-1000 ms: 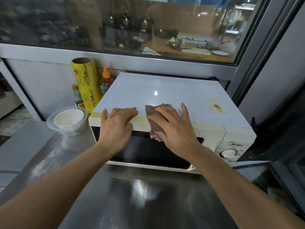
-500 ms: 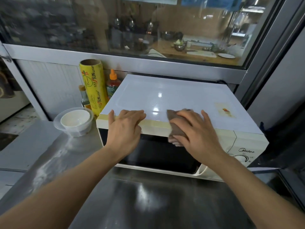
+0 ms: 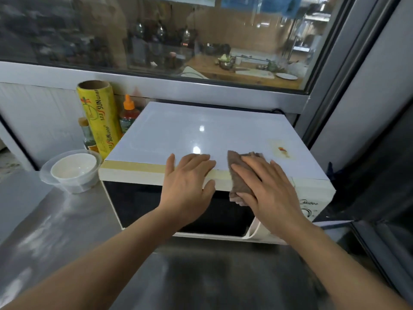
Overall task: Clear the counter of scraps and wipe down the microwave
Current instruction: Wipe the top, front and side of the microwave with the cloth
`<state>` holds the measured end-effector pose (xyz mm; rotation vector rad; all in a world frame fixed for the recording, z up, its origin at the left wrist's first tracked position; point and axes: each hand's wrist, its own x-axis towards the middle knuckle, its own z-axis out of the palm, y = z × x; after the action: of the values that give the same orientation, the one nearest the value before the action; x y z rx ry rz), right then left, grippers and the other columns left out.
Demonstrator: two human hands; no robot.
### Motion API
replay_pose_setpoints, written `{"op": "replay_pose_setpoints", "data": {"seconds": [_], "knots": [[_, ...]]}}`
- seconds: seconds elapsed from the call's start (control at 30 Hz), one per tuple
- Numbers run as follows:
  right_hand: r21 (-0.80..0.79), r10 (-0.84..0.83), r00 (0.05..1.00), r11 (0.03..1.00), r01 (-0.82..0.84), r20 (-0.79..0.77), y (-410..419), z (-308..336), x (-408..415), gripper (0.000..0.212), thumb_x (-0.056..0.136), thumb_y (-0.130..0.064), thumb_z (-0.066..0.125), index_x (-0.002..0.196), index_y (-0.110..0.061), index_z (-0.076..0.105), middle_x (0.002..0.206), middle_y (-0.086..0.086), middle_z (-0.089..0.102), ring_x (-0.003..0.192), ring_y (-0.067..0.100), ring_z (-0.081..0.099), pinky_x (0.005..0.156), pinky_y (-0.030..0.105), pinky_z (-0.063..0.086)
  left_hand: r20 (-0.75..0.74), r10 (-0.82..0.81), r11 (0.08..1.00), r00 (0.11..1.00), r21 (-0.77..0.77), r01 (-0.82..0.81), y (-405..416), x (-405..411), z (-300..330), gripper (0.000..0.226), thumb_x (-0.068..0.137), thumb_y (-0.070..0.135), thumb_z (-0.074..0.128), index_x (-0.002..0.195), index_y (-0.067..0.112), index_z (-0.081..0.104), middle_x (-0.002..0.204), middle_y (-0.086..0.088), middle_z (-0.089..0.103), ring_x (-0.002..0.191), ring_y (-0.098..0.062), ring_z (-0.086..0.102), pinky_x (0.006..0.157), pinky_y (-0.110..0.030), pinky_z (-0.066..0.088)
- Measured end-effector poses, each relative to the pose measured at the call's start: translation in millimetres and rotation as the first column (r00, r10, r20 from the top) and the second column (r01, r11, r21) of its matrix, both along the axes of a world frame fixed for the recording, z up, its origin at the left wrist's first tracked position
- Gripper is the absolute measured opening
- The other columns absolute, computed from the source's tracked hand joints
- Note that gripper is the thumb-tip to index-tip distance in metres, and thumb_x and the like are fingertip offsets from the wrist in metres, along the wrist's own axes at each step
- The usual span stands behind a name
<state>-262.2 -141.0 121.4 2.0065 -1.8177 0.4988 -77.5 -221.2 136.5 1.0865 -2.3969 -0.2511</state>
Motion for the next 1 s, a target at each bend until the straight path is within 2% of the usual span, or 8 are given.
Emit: {"op": "replay_pose_setpoints", "data": {"seconds": [0.2,0.3,0.4,0.53,0.73,0.9,0.97,1.0], "knots": [[0.042,-0.169,0.98,0.985,0.166,0.108,56,4,-87,0.052,0.087,-0.034,0.055,0.134,-0.013,0.048,0.141,0.007,0.043,0.13,0.029,0.039,0.104,0.053,0.037,0.072,-0.04,0.996,0.997,-0.072,0.045,15,-44,2,0.04,0.092,0.037,0.045,0.131,0.025,0.051,0.144,0.007,0.043,0.136,-0.014,0.032,0.115,-0.045,0.005],[0.026,-0.241,0.941,0.97,0.241,0.237,69,1,-100,0.056,0.087,-0.04,0.047,0.135,-0.011,0.046,0.14,0.008,0.042,0.126,0.03,0.042,0.101,0.053,0.041,0.048,-0.002,0.995,0.999,-0.103,0.007,18,-48,1,0.041,0.086,0.037,0.046,0.121,0.021,0.06,0.134,0.002,0.055,0.127,-0.022,0.045,0.111,-0.05,0.019],[-0.08,-0.282,0.907,0.944,0.321,0.314,65,-7,-82,0.05,0.087,-0.03,0.05,0.132,-0.007,0.048,0.139,0.011,0.04,0.128,0.03,0.035,0.106,0.048,0.037,0.023,0.008,0.991,1.0,-0.131,-0.005,18,-50,-2,0.042,0.079,0.035,0.049,0.113,0.015,0.065,0.125,-0.004,0.061,0.115,-0.03,0.054,0.103,-0.049,0.033],[-0.158,-0.263,0.949,0.944,0.291,0.177,36,-13,-32,0.056,0.081,-0.035,0.048,0.13,-0.007,0.048,0.137,0.014,0.043,0.131,0.034,0.035,0.115,0.051,0.02,0.02,0.049,0.985,0.999,-0.167,-0.045,23,-56,-5,0.042,0.08,0.035,0.043,0.11,0.013,0.063,0.122,-0.006,0.061,0.109,-0.033,0.054,0.097,-0.045,0.038],[-0.165,-0.188,0.98,0.966,0.198,0.072,39,-20,-52,0.06,0.077,-0.034,0.053,0.132,-0.011,0.046,0.134,0.012,0.044,0.128,0.03,0.036,0.112,0.045,0.026,0.025,0.051,0.966,0.998,-0.254,-0.043,21,-55,-12,0.047,0.084,0.039,0.032,0.112,0.013,0.059,0.116,-0.005,0.06,0.099,-0.032,0.054,0.089,-0.041,0.036],[-0.166,-0.229,0.898,0.937,0.308,0.377,66,-25,-89,0.057,0.086,-0.027,0.053,0.139,-0.014,0.038,0.141,0.008,0.033,0.128,0.027,0.038,0.099,0.047,0.046,0.049,0.065,0.957,0.997,-0.285,-0.048,19,-55,-17,0.046,0.086,0.04,0.032,0.115,0.014,0.057,0.117,-0.005,0.059,0.101,-0.032,0.053,0.092,-0.041,0.033],[-0.209,-0.115,0.834,0.941,0.265,0.54,67,-28,-88,0.059,0.09,-0.018,0.055,0.145,-0.019,0.032,0.145,0.004,0.031,0.13,0.015,0.038,0.105,0.034,0.041,0.069,0.072,0.951,0.995,-0.305,-0.048,18,-55,-18,0.045,0.087,0.039,0.031,0.115,0.015,0.056,0.117,-0.005,0.059,0.1,-0.032,0.052,0.092,-0.042,0.033],[-0.241,-0.05,0.785,0.938,0.249,0.618,67,-29,-85,0.06,0.092,-0.014,0.054,0.146,-0.02,0.029,0.147,0.001,0.029,0.13,0.002,0.035,0.108,0.021,0.035,0.072,0.077,0.947,0.994,-0.317,-0.051,18,-55,-19,0.044,0.087,0.038,0.03,0.115,0.015,0.056,0.116,-0.005,0.059,0.1,-0.031,0.052,0.093,-0.043,0.033]]}}
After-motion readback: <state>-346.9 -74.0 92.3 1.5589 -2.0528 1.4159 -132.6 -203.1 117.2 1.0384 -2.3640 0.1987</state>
